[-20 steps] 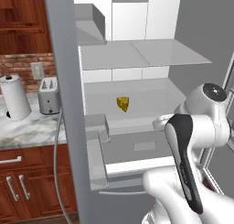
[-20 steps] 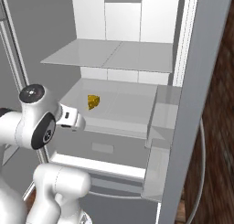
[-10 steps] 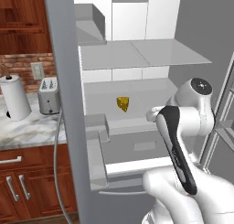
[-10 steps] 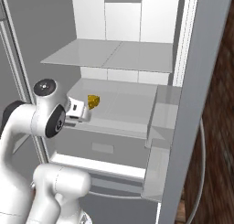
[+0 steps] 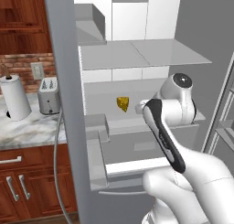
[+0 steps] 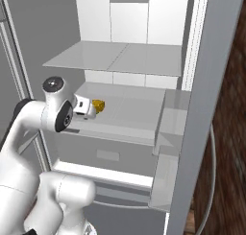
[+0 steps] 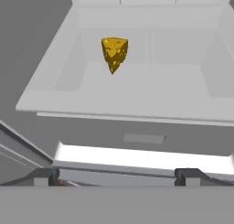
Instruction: Take the cheese, fish, and lemon from the fridge and place them on the plate on the dining counter to create an appetizer plate.
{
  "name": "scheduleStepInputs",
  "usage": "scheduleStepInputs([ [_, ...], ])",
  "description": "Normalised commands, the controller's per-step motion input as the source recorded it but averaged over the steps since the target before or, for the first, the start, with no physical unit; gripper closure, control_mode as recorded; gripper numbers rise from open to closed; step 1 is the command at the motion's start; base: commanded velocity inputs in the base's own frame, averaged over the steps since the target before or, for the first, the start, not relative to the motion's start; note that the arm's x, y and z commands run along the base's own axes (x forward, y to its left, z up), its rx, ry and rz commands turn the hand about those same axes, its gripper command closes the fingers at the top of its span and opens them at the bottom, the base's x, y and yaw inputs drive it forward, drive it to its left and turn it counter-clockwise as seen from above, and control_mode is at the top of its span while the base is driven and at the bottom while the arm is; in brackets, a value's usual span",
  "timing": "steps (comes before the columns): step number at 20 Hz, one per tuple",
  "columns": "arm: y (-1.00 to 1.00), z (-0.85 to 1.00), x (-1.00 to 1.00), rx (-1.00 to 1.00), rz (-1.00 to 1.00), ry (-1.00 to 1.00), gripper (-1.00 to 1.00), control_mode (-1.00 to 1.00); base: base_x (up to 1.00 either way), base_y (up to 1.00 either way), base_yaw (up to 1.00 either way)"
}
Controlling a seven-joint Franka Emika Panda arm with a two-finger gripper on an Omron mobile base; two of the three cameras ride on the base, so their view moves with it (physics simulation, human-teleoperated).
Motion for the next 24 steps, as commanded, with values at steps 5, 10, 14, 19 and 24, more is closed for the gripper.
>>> scheduleStepInputs([
  [5,0.15,-0.20,0.44,0.00,0.00,0.00,-1.00,-1.00,0.00,0.00,0.00],
  [10,0.09,-0.27,0.38,0.00,0.00,0.00,-1.00,-1.00,0.00,0.00,0.00],
  [14,0.06,-0.24,0.43,0.00,0.00,0.00,-1.00,-1.00,0.00,0.00,0.00],
  [19,0.07,-0.10,0.46,0.00,0.00,0.00,-1.00,-1.00,0.00,0.00,0.00],
  [24,0.06,-0.06,0.49,0.00,0.00,0.00,-1.00,-1.00,0.00,0.00,0.00],
])
